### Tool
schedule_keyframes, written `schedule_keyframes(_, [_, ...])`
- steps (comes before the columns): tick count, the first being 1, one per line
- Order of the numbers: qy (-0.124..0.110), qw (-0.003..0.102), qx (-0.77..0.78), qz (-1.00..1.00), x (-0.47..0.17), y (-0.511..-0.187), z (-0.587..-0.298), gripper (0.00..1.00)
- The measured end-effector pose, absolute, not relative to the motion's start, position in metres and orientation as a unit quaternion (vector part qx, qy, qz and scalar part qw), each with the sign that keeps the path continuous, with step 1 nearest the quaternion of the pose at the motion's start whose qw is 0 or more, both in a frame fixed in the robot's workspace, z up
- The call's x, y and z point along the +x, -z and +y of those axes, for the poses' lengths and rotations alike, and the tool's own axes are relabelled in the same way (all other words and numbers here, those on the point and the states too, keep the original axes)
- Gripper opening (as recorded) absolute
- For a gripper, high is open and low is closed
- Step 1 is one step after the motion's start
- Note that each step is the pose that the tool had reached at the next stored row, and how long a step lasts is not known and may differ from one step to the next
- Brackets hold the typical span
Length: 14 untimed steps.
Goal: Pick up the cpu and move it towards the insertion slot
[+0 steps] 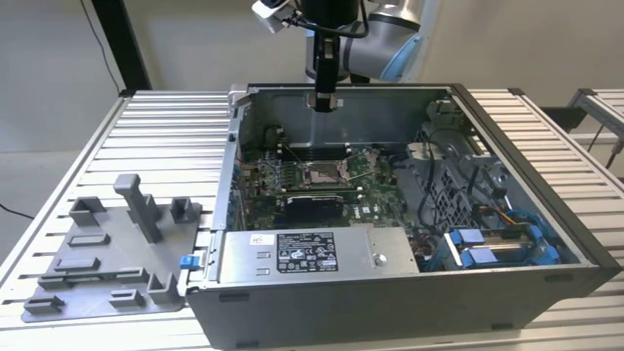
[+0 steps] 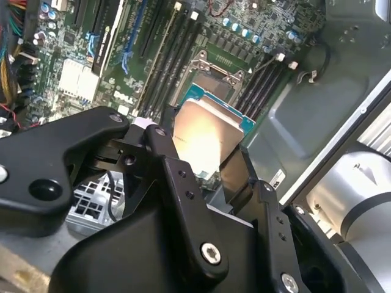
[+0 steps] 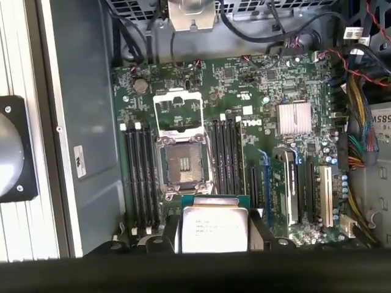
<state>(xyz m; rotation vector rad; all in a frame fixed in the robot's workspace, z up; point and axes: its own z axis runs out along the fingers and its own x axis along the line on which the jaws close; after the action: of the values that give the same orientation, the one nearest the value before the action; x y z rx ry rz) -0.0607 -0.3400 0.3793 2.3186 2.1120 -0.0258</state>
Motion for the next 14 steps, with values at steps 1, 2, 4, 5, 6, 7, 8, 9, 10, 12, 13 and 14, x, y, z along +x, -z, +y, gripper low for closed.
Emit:
schedule_keyframes(1, [0.008, 0.003, 0.737, 0.676, -0.0608, -0.3793, -0.34, 0.0])
schedule_keyframes(2, [0.008, 0.003, 0.736, 0.676, -0.0608, -0.3793, -0.34, 0.0])
schedule_keyframes(4, [0.008, 0.003, 0.736, 0.676, -0.0608, -0.3793, -0.34, 0.0])
schedule_keyframes(5, [0.008, 0.003, 0.736, 0.676, -0.0608, -0.3793, -0.34, 0.0])
schedule_keyframes(6, [0.008, 0.003, 0.736, 0.676, -0.0608, -0.3793, -0.34, 0.0])
schedule_keyframes(7, [0.008, 0.003, 0.736, 0.677, -0.0607, -0.3793, -0.34, 0.0])
schedule_keyframes(8, [0.008, 0.003, 0.736, 0.677, -0.0608, -0.3793, -0.34, 0.0])
schedule_keyframes(9, [0.008, 0.003, 0.736, 0.677, -0.0607, -0.3793, -0.34, 0.0])
schedule_keyframes(10, [0.008, 0.003, 0.736, 0.677, -0.0607, -0.3793, -0.34, 0.0])
schedule_keyframes(12, [0.008, 0.003, 0.736, 0.676, -0.0608, -0.3788, -0.3394, 0.0])
schedule_keyframes(13, [0.008, 0.003, 0.736, 0.677, -0.0607, -0.3782, -0.339, 0.0])
schedule_keyframes(14, [0.008, 0.003, 0.736, 0.677, -0.0608, -0.3775, -0.3382, 0.0])
